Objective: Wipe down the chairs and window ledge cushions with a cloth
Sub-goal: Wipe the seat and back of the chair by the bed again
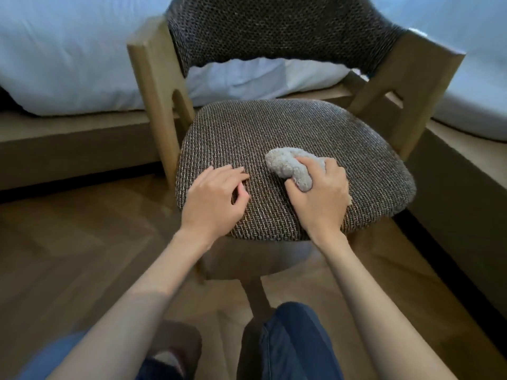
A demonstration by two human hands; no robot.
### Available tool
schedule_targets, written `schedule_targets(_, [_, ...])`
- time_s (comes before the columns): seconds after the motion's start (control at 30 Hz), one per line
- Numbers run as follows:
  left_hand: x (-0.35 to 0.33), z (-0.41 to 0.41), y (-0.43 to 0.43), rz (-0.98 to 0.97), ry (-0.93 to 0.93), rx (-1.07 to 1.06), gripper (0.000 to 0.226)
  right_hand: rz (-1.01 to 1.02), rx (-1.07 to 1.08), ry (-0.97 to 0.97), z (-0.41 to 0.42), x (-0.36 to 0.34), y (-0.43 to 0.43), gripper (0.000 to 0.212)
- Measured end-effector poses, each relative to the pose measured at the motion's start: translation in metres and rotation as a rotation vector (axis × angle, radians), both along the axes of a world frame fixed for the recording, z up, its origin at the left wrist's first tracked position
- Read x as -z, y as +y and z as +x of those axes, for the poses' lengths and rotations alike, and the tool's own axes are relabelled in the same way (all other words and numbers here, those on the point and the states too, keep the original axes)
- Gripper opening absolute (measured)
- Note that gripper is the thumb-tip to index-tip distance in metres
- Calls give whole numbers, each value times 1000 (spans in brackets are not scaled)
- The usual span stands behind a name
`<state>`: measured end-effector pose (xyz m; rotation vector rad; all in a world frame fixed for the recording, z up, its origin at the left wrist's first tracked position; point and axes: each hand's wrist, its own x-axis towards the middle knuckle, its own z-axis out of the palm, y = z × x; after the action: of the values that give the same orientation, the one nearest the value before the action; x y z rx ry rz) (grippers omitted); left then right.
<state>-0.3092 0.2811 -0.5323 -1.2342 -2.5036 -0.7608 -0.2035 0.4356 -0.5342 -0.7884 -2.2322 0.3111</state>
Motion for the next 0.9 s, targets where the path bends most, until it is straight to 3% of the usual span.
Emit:
schedule_targets(0.3, [1, -53, 11, -190, -104, 5, 44, -203, 27, -164, -83, -9, 84, 37])
schedule_targets(0.6, [5, -93, 40, -228, -143, 21, 46, -199, 95, -128, -189, 3, 145, 39])
schedule_targets(0.9, [9, -144, 72, -190, -137, 4, 43, -150, -59, -192, -284, 9, 183, 30])
